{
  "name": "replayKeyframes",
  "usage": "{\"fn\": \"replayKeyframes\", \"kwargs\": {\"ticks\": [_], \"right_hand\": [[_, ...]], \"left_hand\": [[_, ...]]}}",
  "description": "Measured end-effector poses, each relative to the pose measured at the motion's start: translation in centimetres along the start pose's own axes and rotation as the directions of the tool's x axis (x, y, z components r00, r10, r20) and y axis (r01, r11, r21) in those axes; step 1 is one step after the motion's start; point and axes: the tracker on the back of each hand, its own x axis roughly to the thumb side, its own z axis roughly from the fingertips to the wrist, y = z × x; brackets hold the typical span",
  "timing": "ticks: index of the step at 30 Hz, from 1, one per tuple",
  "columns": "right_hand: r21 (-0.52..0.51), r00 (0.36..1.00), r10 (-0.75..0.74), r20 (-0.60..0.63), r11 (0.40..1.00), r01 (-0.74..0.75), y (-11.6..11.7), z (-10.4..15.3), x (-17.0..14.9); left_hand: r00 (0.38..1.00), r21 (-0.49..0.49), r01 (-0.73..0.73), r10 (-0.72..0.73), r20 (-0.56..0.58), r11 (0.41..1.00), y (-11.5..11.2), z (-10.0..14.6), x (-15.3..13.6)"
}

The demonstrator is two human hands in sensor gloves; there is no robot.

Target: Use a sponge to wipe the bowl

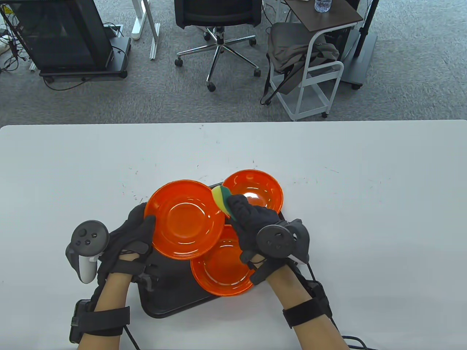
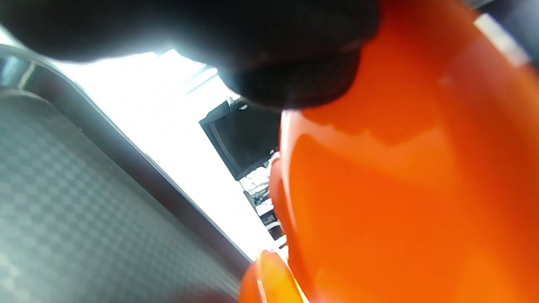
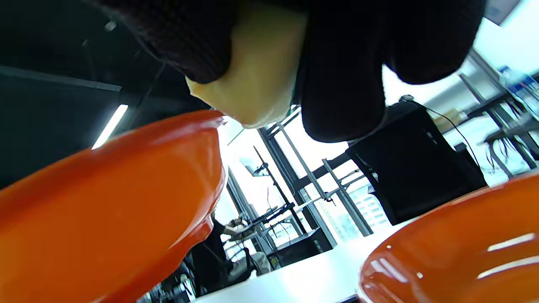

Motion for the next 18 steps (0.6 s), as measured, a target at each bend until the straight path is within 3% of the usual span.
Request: {"fn": "replayKeyframes", "kwargs": {"ticks": [2,4,7,13,18], "right_hand": [[-0.006,0.995,-0.102,-0.005,0.995,0.102,-0.3,0.0,-0.6],[0.093,0.970,-0.244,0.015,0.966,0.242,0.0,-0.1,-1.0],[0.164,0.872,-0.489,0.021,0.862,0.480,1.2,-0.2,-1.0],[0.184,0.850,-0.524,0.047,0.841,0.508,1.4,-0.2,-0.9],[0.160,0.838,-0.544,0.050,0.832,0.531,1.4,-0.2,-0.8]], "left_hand": [[0.994,-0.032,-0.110,0.110,-0.006,0.993,-0.1,0.0,-0.1],[0.984,-0.051,-0.175,0.176,0.000,0.983,-0.3,0.0,-0.2],[0.983,-0.054,-0.182,0.183,0.007,0.982,-0.4,0.0,-0.1],[0.988,-0.036,-0.154,0.154,-0.006,0.987,-0.1,-0.1,-0.2],[0.995,-0.083,-0.103,0.103,-0.007,0.991,-0.4,-0.1,0.2]]}}
